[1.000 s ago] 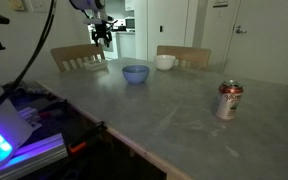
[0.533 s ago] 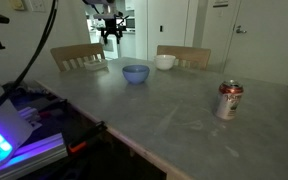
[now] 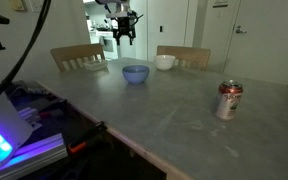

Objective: Shift the colorless bowl from the right end of the table to the left end, grab the canned bottle and position it next to the colorless bowl. Afterward, move the purple bowl to the right end and place the white bowl next to it

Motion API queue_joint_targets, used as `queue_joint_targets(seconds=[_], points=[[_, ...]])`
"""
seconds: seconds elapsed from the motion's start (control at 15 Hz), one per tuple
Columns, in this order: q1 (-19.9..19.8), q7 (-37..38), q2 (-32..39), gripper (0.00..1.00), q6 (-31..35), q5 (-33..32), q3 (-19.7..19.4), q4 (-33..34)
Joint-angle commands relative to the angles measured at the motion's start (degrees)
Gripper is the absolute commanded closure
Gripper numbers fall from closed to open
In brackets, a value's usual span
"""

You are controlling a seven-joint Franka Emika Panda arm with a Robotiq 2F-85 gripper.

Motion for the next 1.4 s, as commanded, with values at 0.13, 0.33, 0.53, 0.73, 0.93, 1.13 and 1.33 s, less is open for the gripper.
queue_joint_targets(seconds=[0.13,0.33,0.53,0.73,0.93,1.13,1.33], points=[[-5.3,0.4,-10.4,0.00,5.4,-3.2,-0.3,-18.0],[-8.4,0.3,-13.8,0.00,8.3,-4.5,-0.5,-25.2],[-11.6,0.0,-17.0,0.00,13.3,-4.6,-0.9,-32.1],[-15.0,-0.1,-20.0,0.00,19.8,-3.5,-1.4,-38.4],[-18.4,-1.3,-22.9,0.00,24.7,-1.5,-1.8,-43.1],[-17.6,-0.1,-19.5,0.00,21.8,-3.2,-1.9,-38.5],[-16.9,0.1,-19.3,0.00,21.8,-3.2,-1.6,-38.3]])
